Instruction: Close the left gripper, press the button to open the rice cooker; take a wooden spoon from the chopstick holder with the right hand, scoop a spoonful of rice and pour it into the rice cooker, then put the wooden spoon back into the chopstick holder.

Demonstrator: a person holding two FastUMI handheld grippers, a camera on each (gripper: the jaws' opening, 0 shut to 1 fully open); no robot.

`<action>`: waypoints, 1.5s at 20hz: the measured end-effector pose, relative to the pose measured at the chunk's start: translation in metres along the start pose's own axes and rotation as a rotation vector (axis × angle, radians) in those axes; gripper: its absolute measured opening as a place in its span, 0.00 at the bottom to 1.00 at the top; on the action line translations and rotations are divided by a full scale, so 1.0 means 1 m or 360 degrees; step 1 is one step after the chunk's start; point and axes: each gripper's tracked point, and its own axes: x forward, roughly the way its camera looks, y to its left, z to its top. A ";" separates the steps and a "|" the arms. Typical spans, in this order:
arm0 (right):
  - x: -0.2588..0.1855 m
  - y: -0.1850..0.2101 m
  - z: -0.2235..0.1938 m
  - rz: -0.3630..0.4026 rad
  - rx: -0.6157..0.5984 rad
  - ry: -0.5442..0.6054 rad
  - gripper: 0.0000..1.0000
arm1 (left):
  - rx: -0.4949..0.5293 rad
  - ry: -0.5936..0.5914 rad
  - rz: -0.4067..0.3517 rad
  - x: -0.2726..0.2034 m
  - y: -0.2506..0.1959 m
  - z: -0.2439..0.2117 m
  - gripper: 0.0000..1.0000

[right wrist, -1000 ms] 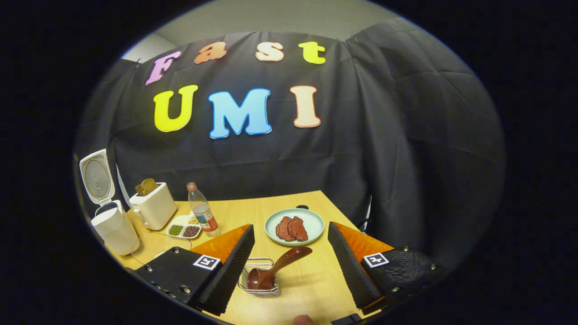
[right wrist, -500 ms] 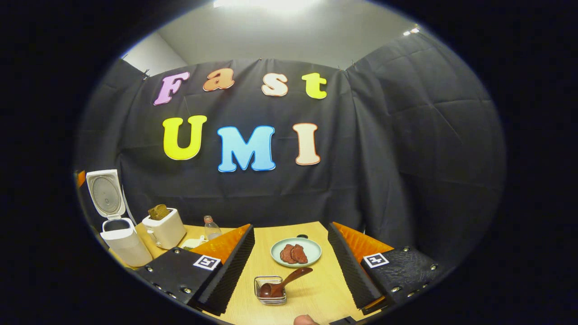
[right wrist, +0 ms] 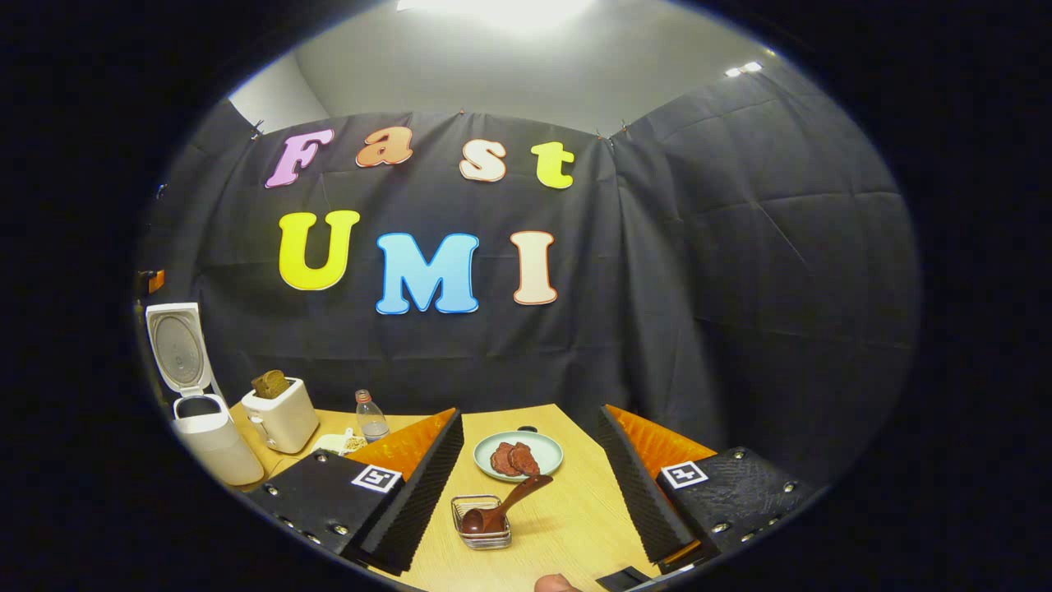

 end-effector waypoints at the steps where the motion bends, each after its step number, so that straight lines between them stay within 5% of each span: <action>1: -0.001 -0.001 -0.003 -0.0018 0.0004 0.0012 0.99 | 0.0007 0.0005 0.0011 0.011 0.003 -0.001 0.94; 12: -0.018 -0.005 -0.029 -0.0126 -0.0031 0.0089 0.99 | -0.0085 0.0260 0.0143 0.124 0.035 -0.062 0.97; 30: 0.003 -0.014 -0.018 0.0041 -0.0012 0.0045 0.99 | -0.0080 0.0408 0.0161 0.077 0.013 -0.087 0.93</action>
